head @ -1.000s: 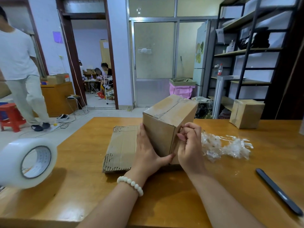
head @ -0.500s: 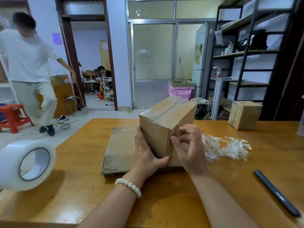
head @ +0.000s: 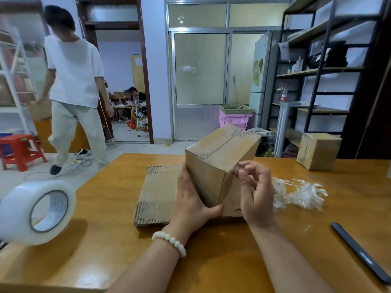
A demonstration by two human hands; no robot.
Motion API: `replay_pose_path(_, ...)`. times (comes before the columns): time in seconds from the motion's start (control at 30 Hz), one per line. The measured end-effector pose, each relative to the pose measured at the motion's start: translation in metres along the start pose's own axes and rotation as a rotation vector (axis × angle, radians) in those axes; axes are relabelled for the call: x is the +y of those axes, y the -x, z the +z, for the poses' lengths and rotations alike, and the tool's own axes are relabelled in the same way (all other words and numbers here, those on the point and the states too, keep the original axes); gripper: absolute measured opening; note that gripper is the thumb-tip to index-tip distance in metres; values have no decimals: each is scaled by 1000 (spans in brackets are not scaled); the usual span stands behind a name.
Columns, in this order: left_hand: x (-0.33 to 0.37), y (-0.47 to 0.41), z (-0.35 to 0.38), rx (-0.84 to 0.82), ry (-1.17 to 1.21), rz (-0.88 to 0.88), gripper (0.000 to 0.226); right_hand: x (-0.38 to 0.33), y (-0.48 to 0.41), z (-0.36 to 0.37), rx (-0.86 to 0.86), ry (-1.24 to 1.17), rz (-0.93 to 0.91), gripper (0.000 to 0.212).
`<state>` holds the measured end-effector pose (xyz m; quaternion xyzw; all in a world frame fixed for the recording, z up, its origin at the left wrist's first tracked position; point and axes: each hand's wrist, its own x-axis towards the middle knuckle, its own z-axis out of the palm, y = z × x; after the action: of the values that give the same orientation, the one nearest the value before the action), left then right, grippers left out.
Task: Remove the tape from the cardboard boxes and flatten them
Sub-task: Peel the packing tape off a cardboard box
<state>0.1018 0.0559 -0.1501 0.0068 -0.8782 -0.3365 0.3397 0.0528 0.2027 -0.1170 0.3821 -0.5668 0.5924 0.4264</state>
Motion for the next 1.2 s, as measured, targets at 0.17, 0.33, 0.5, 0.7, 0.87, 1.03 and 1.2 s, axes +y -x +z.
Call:
replay_pose_path(0.17,-1,1,1,-1,-12,7,143,-8,-5,0,-39,57,-72,17)
replay_pose_path(0.33,0,0,2,-4,8,-3,143,-32,-28,-7,-107,-37,265,12)
replay_pose_path(0.5,-1,0,1,-3,41,-7,134,-57,-57,-22,-288,-245,681,16)
replay_pose_path(0.7,-2,-1,2,4,65,1,131,-69,-85,-38,-720,66,605,24)
replay_pose_path(0.87,-2,-1,1,3,77,8,131,-63,-94,-41,-879,320,414,37)
replay_pose_path(1.03,-2,-2,0,-14,93,11,132,-54,-92,-29,-795,378,185,55)
replay_pose_path(1.2,-2,-2,0,-17,99,-12,132,-41,-90,-16,-713,329,166,47)
